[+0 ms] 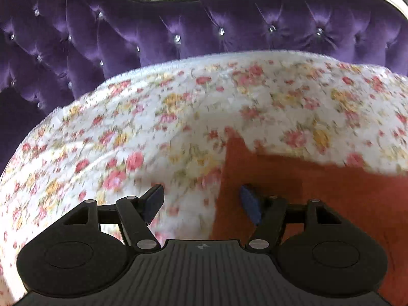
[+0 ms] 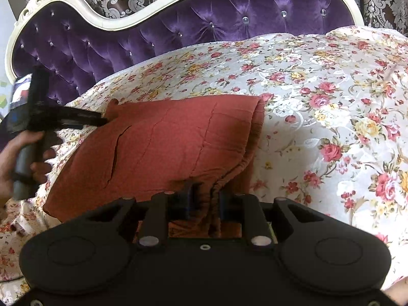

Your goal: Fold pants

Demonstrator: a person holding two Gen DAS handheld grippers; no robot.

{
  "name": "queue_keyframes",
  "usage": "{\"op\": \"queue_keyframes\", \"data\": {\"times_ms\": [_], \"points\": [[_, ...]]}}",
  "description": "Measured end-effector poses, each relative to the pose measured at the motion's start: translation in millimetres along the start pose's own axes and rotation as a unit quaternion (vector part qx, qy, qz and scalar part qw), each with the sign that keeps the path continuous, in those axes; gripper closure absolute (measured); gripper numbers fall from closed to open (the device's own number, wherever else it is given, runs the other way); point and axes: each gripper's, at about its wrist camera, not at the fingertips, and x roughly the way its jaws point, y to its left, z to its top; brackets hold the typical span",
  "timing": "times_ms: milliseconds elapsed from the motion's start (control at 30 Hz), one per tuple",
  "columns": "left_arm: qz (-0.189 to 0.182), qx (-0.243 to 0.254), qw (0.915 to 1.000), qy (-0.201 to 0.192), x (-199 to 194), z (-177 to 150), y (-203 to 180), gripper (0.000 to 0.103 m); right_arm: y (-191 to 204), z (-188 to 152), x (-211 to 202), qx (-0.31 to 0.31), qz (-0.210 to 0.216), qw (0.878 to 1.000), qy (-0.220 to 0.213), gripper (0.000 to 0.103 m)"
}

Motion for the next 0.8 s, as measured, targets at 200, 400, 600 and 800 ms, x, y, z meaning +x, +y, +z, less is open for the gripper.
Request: {"op": "queue_keyframes", "data": {"times_ms": [200,400,600,800], "points": [[0.008,0.016,0.9998,0.003,-6,9,0,0.037,1,-1,-1,-0.001,-0.005,1.000,-0.003,0.076],[-0.025,0.008,0.9996,-0.011,-52,-15,7,0.038,3,-4,-3,0.001,-0.014,1.000,-0.011,0.069],[-0.077,0.051,0.9956,-0.020,-100,-65,-12,0.037,14,-11,-10,-0.024,-0.074,0.997,-0.022,0.040],[-0.082,0.079,0.9934,-0.008,-108,-106,-28,0.035,6,-21,-20,-0.004,-0.076,0.997,-0.023,0.032]]}}
